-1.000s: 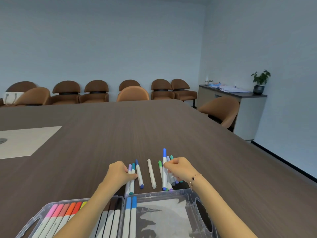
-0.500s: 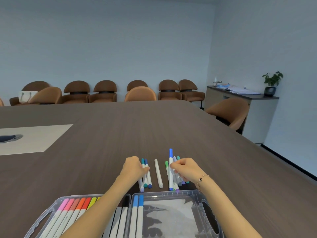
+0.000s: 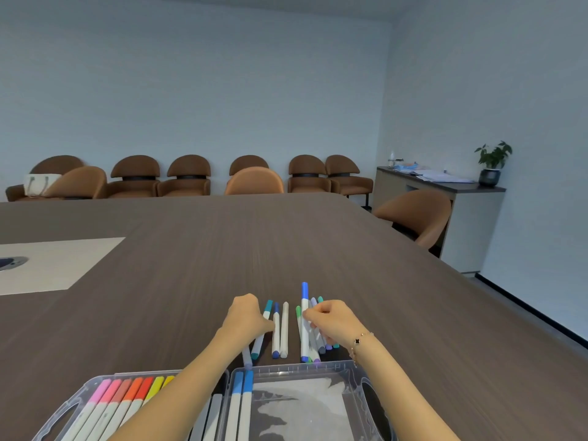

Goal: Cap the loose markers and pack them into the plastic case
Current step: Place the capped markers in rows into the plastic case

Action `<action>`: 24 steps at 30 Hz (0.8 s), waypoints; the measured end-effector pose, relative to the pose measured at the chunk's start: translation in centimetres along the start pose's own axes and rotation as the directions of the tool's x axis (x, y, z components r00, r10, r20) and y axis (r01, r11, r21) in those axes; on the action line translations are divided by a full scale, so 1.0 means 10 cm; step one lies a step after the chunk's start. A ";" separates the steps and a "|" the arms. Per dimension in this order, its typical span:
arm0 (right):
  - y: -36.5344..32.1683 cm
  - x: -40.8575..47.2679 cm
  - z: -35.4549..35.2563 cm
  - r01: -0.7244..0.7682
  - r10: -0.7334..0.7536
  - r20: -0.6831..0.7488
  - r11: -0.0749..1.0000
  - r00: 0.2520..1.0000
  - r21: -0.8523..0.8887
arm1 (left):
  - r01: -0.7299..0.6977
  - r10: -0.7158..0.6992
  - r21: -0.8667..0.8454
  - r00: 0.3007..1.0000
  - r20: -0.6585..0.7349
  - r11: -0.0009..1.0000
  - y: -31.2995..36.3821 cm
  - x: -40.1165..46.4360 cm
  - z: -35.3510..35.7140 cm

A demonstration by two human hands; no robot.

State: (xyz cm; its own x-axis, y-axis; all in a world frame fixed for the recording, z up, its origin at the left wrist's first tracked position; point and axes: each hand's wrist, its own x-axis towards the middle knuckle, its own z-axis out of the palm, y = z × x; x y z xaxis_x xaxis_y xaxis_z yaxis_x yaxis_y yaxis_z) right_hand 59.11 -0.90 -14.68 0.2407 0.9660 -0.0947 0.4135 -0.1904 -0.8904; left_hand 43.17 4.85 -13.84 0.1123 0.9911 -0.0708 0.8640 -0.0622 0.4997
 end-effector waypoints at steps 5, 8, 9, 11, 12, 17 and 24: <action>-0.08 0.00 -0.20 -0.005 0.024 -0.098 0.983 0.995 0.184 | 0.014 0.010 -0.208 0.994 0.112 0.978 -0.04 -0.15 -0.37; -0.06 0.01 -0.30 -0.016 0.074 -0.169 0.947 0.983 0.321 | 0.045 0.034 -0.331 0.973 0.230 0.943 -0.20 -0.38 -0.56; -0.05 0.00 -0.32 -0.031 0.099 -0.182 0.938 0.978 0.344 | 0.061 0.029 -0.328 0.964 0.263 0.943 -0.26 -0.44 -0.59; -0.04 0.00 -0.32 -0.070 0.136 -0.171 0.936 0.976 0.345 | 0.075 0.016 -0.299 0.957 0.289 0.951 -0.38 -0.51 -0.60; -0.04 0.00 -0.31 -0.089 0.146 -0.151 0.939 0.978 0.333 | 0.076 0.013 -0.294 0.957 0.288 0.953 -0.42 -0.53 -0.60; -0.09 0.01 -0.21 -0.070 0.100 -0.117 0.970 0.988 0.234 | 0.092 0.042 -0.375 0.942 0.333 0.922 -0.48 -0.64 -0.57; -0.15 -0.08 -0.13 -0.060 0.066 -0.040 0.988 0.997 0.144 | 0.087 0.095 -0.421 0.914 0.393 0.903 -0.36 -0.69 -0.50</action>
State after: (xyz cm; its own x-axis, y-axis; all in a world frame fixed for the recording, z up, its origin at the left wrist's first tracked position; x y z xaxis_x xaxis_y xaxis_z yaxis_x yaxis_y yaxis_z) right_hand 59.43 -1.61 -12.73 0.3024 0.9435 -0.1354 0.2674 -0.2203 -0.9381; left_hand 36.80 -1.21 -10.87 0.3782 0.8542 -0.3567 0.5830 0.0795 0.8086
